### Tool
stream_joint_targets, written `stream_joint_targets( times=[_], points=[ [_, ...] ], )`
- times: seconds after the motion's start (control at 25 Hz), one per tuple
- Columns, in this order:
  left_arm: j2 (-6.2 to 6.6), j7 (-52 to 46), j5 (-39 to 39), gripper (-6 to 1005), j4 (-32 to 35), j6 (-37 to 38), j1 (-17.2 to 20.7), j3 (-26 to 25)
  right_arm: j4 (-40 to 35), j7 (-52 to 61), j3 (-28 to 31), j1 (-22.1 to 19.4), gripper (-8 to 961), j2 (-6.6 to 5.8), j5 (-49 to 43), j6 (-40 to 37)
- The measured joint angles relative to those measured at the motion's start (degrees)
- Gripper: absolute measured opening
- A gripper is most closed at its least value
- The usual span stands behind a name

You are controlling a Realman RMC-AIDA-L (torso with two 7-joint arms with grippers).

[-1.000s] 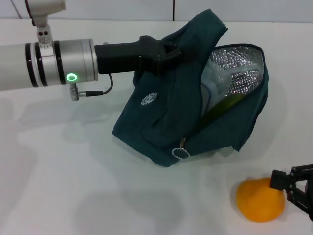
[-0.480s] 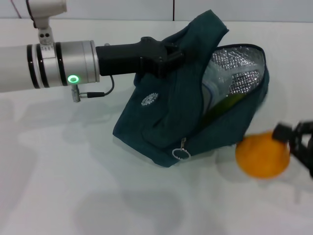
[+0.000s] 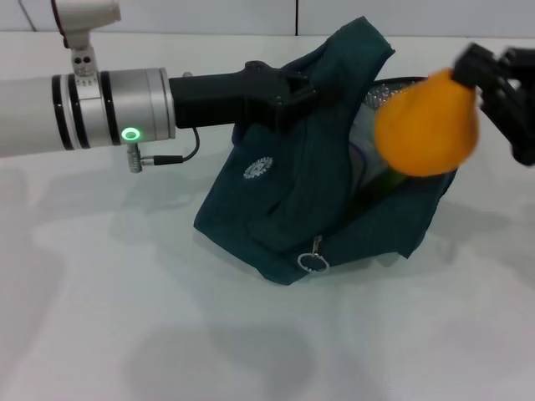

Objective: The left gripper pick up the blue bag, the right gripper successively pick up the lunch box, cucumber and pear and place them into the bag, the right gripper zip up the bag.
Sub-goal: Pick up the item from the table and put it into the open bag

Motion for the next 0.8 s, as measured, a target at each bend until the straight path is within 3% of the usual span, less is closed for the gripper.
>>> stream_joint_targets(
  times=[0.2, 0.8],
  points=[
    [0.04, 0.0, -0.2, 41, 0.7, -0.4, -0.3, 0.0, -0.1, 1.8, -3.5, 3.2, 17, -0.13, -0.1, 4.8],
    [0.1, 0.0, -0.4, 41, 1.0, -0.7, -0.5, 0.0, -0.6, 1.8, -16.9, 3.3, 29, -0.14, -0.2, 17.3]
  ],
)
